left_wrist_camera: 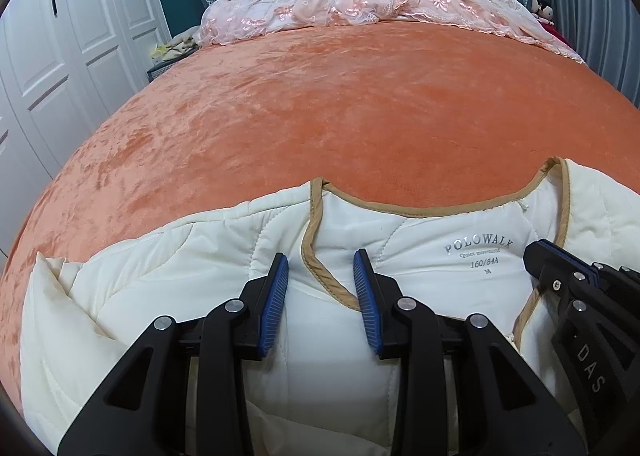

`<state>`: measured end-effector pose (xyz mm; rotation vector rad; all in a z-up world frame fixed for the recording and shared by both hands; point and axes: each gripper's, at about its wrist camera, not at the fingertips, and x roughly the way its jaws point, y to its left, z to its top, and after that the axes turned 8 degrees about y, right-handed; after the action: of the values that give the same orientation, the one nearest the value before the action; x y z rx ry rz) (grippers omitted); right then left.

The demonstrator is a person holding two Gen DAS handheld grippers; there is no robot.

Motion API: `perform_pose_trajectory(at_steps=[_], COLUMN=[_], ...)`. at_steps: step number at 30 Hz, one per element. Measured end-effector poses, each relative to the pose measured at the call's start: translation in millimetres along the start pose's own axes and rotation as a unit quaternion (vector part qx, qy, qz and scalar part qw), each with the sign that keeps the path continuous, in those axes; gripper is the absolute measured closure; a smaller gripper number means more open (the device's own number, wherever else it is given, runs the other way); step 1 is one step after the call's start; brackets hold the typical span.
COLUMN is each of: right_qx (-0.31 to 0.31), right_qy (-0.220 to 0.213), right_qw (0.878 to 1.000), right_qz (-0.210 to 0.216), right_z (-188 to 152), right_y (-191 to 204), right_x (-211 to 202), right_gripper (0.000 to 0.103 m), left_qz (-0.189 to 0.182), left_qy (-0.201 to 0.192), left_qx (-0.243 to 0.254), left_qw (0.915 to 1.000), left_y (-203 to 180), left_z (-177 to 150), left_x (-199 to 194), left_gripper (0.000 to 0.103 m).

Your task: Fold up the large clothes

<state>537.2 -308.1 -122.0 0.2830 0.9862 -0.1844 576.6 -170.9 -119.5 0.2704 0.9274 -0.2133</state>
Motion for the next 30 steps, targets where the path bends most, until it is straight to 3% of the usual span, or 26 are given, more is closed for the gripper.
perform_pose_trajectory(at_steps=[4, 6, 7, 9, 11, 13, 15, 18, 22, 24, 26, 30], right_qx=[0.01, 0.021, 0.031, 0.03, 0.009, 0.004, 0.012, 0.048, 0.127, 0.164, 0.201, 0.231], right_qy=[0.017, 0.019, -0.002, -0.042, -0.047, -0.053, -0.048, -0.012, 0.03, 0.04, 0.048, 0.063], right_qw=[1.0, 1.0, 0.999, 0.996, 0.994, 0.995, 0.997, 0.999, 0.991, 0.986, 0.978, 0.97], right_qz=[0.009, 0.011, 0.025, 0.076, 0.094, 0.083, 0.062, 0.023, -0.01, -0.014, 0.008, 0.032], right_z=[6, 6, 1, -21, -58, -106, -161, -238, -319, -346, -366, -386], right_y=[-3, -5, -8, -18, -32, -54, -84, -130, -179, -194, -206, -212], right_x=[-4, -28, -51, -110, -164, -213, -256, -301, -339, -345, -346, -334], right_gripper=[0.103, 0.102, 0.088, 0.087, 0.078, 0.054, 0.045, 0.045, 0.045, 0.045, 0.045, 0.045], left_qz=[0.004, -0.009, -0.016, -0.053, -0.074, -0.076, -0.083, -0.083, -0.069, -0.083, -0.098, -0.132], left_qy=[0.019, 0.04, 0.041, 0.019, 0.022, 0.035, 0.055, 0.087, 0.119, 0.137, 0.151, 0.156], left_qx=[0.006, -0.008, -0.029, -0.049, -0.038, -0.04, -0.052, -0.087, -0.121, -0.152, -0.188, -0.245], left_qw=[0.9998, 0.9991, 0.9986, 0.9972, 0.9963, 0.9957, 0.9937, 0.9889, 0.983, 0.9753, 0.9655, 0.9476], left_y=[0, 11, 22, 45, 69, 94, 126, 177, 215, 228, 236, 245], left_z=[5, 3, -1, -20, -52, -92, -136, -203, -276, -301, -322, -345], left_x=[-6, -26, -45, -88, -130, -162, -187, -216, -241, -245, -247, -249], left_gripper=[0.068, 0.056, 0.047, 0.041, 0.021, 0.02, 0.02, 0.02, 0.02, 0.02, 0.02, 0.02])
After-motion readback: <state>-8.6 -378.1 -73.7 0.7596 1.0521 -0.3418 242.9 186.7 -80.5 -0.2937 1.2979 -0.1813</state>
